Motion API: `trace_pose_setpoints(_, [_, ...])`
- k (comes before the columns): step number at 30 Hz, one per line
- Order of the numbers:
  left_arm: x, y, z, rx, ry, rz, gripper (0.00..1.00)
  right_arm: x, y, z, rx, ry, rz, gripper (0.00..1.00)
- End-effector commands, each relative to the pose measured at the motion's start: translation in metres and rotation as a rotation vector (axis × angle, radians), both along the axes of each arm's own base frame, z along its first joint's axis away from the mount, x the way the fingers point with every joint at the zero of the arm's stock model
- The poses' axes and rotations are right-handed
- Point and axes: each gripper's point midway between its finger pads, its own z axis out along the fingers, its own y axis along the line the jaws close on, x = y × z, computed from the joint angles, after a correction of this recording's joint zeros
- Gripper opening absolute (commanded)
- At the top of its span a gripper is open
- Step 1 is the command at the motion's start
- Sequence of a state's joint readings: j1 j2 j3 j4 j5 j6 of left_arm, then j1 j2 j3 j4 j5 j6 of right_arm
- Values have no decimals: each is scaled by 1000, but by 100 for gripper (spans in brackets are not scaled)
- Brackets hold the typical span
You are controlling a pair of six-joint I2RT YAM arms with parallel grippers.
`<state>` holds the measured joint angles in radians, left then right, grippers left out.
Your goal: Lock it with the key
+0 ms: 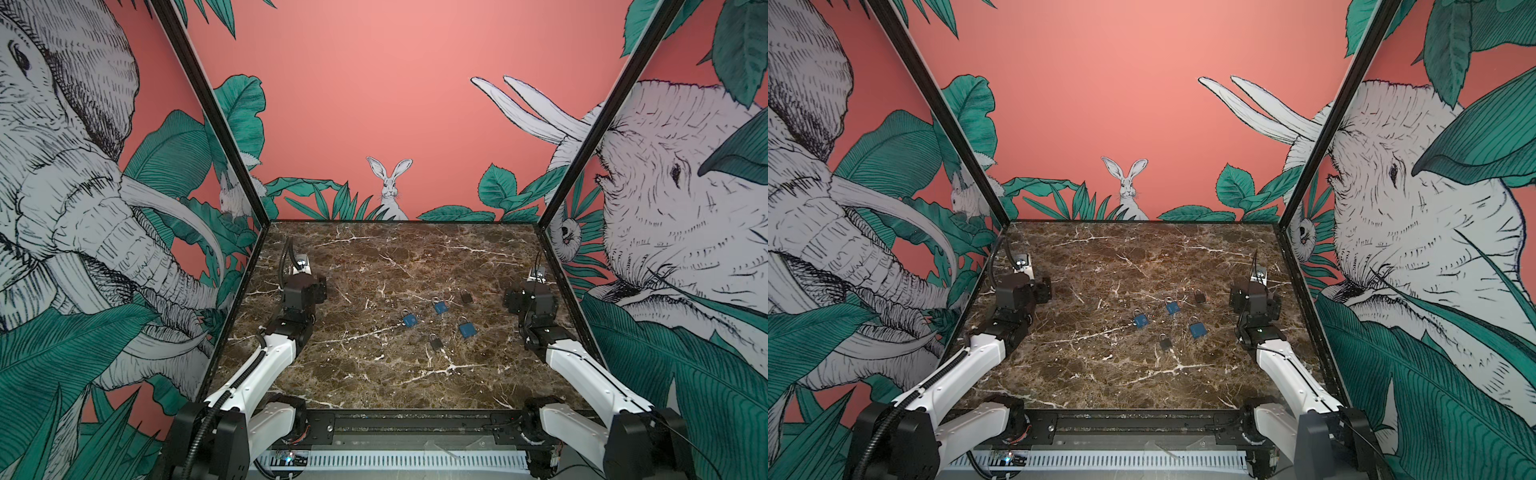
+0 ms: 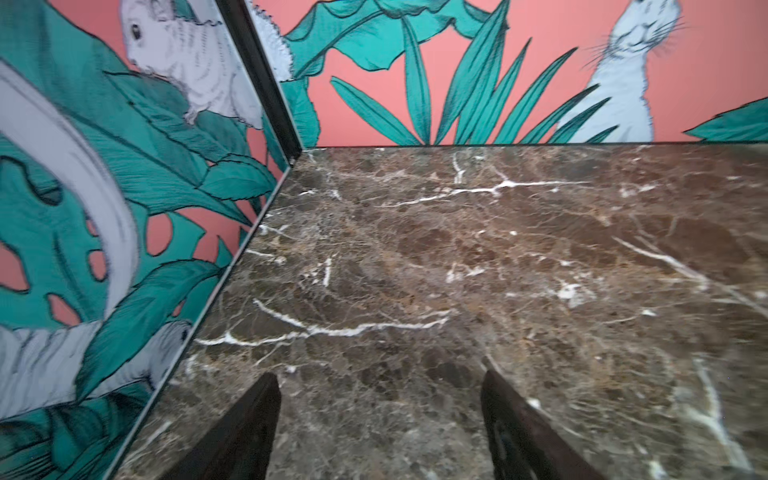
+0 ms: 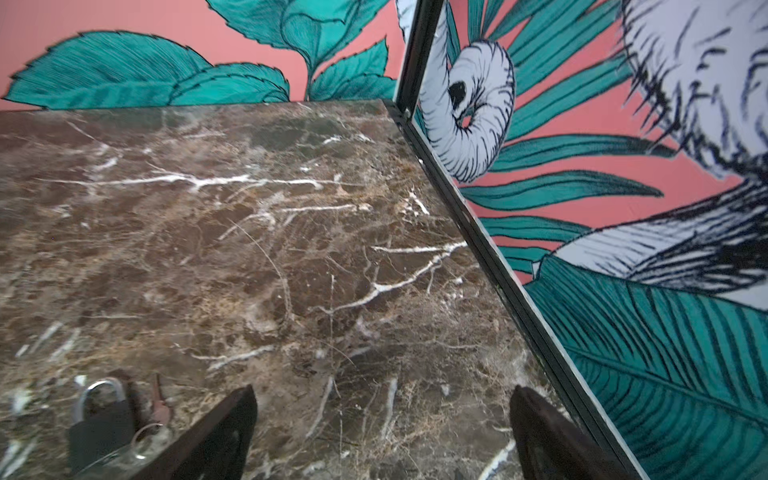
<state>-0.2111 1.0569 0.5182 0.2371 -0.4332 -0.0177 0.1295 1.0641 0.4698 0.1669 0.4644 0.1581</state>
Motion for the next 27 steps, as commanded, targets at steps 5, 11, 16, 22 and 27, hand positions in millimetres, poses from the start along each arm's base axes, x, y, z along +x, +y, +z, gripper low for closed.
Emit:
trace_pose_setpoints(5, [9,31,3,83,-123,91,78,26,-3,-6,-62,-156,15,95])
trace_pose_setpoints(11, [20,19,-31,65,-110,5,78,36,4,-15,-78,-229,65,95])
trace_pose_setpoints(16, [27,10,-59,49,-96,-56,77,47,20,-29,-73,-209,165,96])
trace_pose_setpoints(22, [44,-8,-81,58,-59,-170,76,53,28,-44,-69,-174,219,97])
trace_pose_setpoints(27, [51,-10,-89,-18,12,-247,78,66,28,-51,3,-119,262,99])
